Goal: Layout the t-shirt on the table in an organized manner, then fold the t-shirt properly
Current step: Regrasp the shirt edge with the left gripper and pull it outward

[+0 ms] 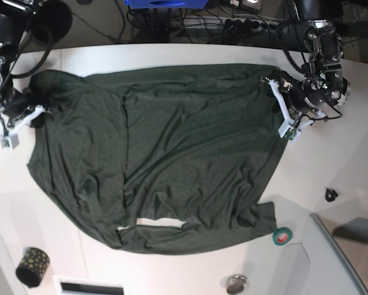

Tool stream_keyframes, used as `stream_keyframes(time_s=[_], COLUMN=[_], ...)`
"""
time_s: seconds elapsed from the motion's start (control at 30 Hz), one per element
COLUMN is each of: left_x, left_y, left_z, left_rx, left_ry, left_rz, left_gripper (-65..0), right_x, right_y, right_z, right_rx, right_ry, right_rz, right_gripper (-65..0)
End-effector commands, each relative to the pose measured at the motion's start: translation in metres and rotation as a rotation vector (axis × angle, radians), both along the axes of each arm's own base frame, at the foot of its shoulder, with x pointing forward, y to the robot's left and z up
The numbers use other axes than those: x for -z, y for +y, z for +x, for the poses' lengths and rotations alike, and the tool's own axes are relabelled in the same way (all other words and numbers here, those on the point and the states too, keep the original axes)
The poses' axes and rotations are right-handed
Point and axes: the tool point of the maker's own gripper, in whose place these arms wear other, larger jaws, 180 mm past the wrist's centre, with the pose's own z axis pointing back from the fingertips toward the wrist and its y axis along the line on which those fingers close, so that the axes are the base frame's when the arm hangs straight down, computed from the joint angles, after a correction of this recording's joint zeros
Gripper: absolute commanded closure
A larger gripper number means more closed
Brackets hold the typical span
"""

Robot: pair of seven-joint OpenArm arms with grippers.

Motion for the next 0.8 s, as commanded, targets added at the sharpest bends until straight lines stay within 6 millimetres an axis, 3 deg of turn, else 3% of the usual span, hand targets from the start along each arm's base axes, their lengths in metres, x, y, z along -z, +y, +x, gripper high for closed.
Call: stream_keyframes(time_s=[0.0, 0.17, 0.37, 0.53, 0.77], left_x=[-0.003, 0.025, 0.022, -0.005, -0.048], left_y=[0.001, 0.010, 0.020, 0.018, 0.022], left_z=[0.006, -0.015, -0.021, 0.000, 0.003], left_rx=[0.000, -0.028, -0.020, 0.007, -0.005], left_ry=[-0.035, 0.046, 0.049, -0.041, -0.120], left_rz=[-0.013, -0.019, 0.008, 0.037, 0.114], left_gripper=[0.0, 0.0, 0.0, 0.0, 0.0], right_x=[-0.005, 0.009, 0.006, 0.001, -0.041], right_y=[-0.014, -0.027, -0.061, -0.063, -0.046], right_z=[0.003, -0.012, -0.021, -0.018, -0.008], right_rx=[0.008, 0.031, 0.171, 0.177, 0.115], right_ry=[-0.006, 0.043, 0.022, 0.009, -0.120], right_rz=[-0.022, -0.019, -0.053, -0.062, -0.129], right_gripper=[-0.9, -0.9, -0.8, -0.8, -0.8])
